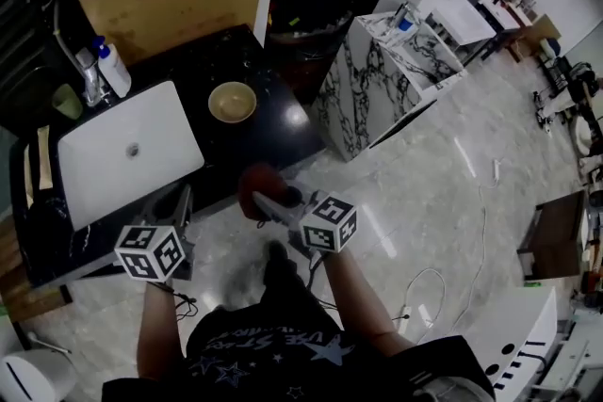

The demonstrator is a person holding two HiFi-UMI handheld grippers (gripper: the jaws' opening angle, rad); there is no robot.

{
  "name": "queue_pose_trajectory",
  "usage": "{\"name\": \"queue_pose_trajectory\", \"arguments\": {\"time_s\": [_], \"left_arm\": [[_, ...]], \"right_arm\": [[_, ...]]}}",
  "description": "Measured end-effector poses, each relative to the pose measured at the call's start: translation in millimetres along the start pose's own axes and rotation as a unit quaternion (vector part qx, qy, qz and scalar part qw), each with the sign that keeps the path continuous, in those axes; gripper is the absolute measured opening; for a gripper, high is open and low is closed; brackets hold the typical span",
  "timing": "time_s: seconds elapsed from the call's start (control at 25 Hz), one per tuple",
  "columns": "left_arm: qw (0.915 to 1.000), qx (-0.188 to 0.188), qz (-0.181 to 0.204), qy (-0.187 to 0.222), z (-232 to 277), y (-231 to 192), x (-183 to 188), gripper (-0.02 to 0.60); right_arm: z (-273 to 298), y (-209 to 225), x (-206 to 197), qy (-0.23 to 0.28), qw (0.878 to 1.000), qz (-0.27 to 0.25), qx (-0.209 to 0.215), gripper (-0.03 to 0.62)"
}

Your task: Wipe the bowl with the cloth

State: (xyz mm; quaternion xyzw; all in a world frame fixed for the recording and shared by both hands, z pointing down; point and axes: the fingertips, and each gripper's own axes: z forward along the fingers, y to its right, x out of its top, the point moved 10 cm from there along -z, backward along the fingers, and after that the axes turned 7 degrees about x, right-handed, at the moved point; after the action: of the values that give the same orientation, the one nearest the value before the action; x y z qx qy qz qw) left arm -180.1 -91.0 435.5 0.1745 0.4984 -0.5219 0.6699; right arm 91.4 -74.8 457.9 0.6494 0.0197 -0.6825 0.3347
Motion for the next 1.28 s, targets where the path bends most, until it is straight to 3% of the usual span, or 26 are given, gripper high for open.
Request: {"name": "queue_pose_trajectory", "arguments": {"time_s": [0.32, 0.68, 0.88, 1.28], "left_arm": [[0.9981, -0.057, 0.014, -0.017, -80.2, -37.8, -52.6, 0.021], [0.9932, -0.111, 0.034, 0.005, -193.6, -77.4, -86.2, 0.020], [0.9892, -0.142, 0.037, -0.007, -229.9, -86.3, -105.1, 0.008], [0.9803, -0.189, 0.046, -0.031, -246.4, -73.5, -130.6, 0.008]], "right_arm": [[25.9, -99.6, -42.7, 0.014, 0.999, -0.010, -0.046, 0.048], [56.7, -220.8, -80.7, 0.023, 0.996, -0.021, -0.078, 0.048], [57.3, -279.9, -105.2, 0.032, 0.995, 0.000, -0.095, 0.048], [25.0, -314.1, -140.5, 0.033, 0.988, 0.028, -0.149, 0.048]]}}
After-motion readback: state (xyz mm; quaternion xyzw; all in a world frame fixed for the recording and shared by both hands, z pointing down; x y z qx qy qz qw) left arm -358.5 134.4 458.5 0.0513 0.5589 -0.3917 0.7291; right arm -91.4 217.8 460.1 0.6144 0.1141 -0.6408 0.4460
